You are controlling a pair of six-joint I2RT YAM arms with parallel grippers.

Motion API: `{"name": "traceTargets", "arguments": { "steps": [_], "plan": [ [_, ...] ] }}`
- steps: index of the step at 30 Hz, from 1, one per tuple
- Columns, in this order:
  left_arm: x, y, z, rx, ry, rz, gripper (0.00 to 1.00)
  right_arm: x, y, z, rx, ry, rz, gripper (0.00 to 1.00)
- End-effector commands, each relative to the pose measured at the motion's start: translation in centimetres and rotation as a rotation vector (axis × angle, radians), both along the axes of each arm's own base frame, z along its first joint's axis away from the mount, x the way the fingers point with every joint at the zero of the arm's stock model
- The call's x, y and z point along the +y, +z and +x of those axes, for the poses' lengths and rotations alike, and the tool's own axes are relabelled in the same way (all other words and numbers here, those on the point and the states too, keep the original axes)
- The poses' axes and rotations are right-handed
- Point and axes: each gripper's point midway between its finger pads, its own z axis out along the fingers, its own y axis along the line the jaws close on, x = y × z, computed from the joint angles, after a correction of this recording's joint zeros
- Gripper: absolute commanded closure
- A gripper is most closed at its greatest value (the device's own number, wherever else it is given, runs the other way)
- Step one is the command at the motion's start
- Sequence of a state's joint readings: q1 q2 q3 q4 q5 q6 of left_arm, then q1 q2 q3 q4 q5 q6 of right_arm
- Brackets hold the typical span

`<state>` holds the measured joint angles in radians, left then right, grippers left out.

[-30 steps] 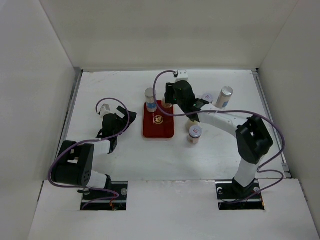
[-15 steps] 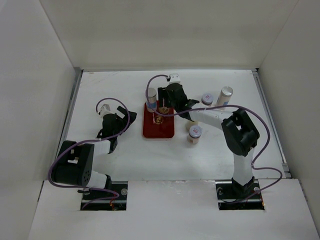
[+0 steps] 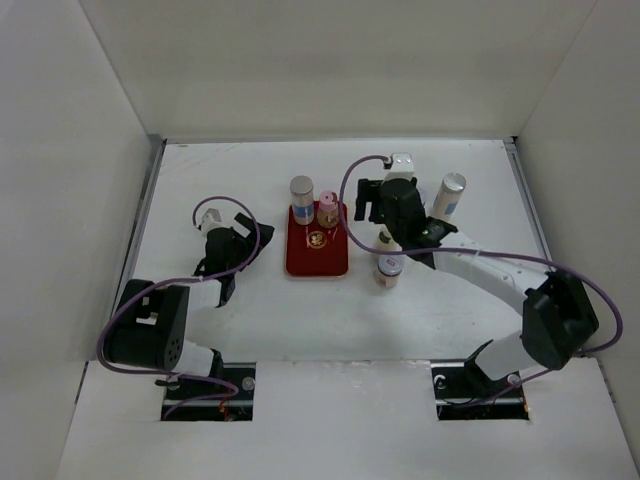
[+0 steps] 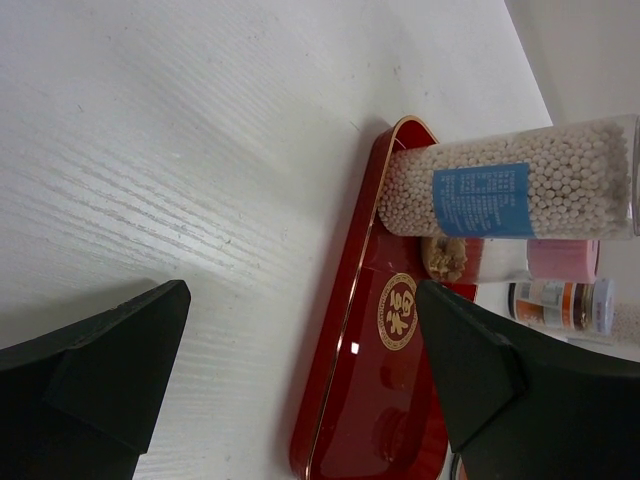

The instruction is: Organize the condiment bottles

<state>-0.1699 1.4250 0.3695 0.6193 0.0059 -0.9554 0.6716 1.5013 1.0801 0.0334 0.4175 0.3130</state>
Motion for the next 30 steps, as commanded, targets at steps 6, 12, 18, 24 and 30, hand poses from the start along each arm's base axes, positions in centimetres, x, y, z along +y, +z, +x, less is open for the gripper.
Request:
{"name": "traceTargets", "arguments": {
  "steps": [6,12,18,24,30],
  "plan": [
    [-0.1,1.1,0.7,-0.047,0.002,-0.028,0.00,-5.3,-5.7,-1.7,0.135,-0.134,-0.099,0.09],
    [-0.1,0.9,0.7,-0.042,0.001,-0.029,0.00,-5.0,-8.2,-2.0,0.214,-0.129,-0.147,0.16],
    [-0.1,1.0,0.7,-0.044,0.001,-0.030,0.00,-5.1,-8.0,-1.6,0.200,-0.151,-0.141,0.49],
    [-0.1,1.0,0.7,-0.044,0.001,-0.030,0.00,-2.6,-0.1,-0.1,-0.037,-0.126,-0.036,0.55],
    [-0.1,0.9,0.7,-0.040,0.001,-0.030,0.00,5.0,0.3,-0.3,-0.049,0.045,0.000,0.55]
  ]
}}
